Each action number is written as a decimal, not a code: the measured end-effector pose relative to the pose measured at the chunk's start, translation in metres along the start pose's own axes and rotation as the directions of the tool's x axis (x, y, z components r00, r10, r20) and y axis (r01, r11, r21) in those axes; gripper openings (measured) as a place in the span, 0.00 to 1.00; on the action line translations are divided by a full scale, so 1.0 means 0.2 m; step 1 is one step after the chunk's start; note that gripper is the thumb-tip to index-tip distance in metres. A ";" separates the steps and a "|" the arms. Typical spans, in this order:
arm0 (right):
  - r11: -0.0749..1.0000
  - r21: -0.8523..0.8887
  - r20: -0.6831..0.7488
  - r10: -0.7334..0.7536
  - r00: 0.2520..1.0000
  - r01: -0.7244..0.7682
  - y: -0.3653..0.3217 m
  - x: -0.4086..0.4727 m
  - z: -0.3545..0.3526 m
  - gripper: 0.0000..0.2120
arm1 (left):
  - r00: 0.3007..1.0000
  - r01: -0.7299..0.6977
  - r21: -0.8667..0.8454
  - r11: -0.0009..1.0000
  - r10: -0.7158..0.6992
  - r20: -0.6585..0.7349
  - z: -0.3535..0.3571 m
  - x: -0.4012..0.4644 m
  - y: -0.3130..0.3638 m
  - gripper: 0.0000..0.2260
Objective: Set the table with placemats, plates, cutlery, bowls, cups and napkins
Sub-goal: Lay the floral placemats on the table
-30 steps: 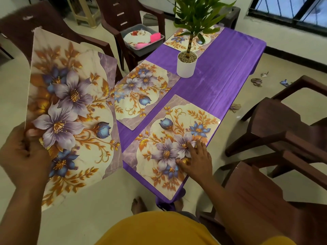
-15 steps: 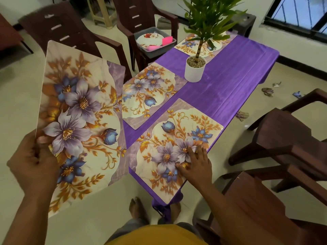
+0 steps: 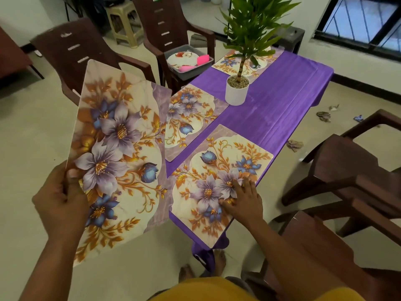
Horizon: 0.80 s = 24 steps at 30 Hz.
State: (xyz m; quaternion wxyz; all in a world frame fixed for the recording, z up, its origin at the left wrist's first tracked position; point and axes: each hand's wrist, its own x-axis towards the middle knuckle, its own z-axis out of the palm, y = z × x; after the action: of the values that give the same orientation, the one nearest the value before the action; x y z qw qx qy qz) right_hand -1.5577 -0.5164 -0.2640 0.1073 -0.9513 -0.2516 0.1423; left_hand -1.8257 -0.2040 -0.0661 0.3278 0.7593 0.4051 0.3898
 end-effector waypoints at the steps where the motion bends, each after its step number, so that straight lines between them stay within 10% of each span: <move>1: 1.000 0.005 0.004 0.002 1.000 -0.002 0.00 0.00 0.00 0.48 | 0.999 -0.032 0.017 0.999 0.032 -0.024 0.00 0.00 0.01 0.17; 24: 1.000 -0.006 0.038 0.026 0.999 -0.026 -0.01 0.00 0.00 0.48 | 0.998 -0.052 0.132 0.990 0.057 -0.035 -0.13 -0.06 -0.03 0.15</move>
State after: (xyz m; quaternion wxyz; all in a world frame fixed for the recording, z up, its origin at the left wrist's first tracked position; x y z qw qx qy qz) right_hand -1.5588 -0.5143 -0.2633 0.0981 -0.9519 -0.2414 0.1614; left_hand -1.8547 -0.2061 -0.0628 0.2585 0.7824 0.4151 0.3857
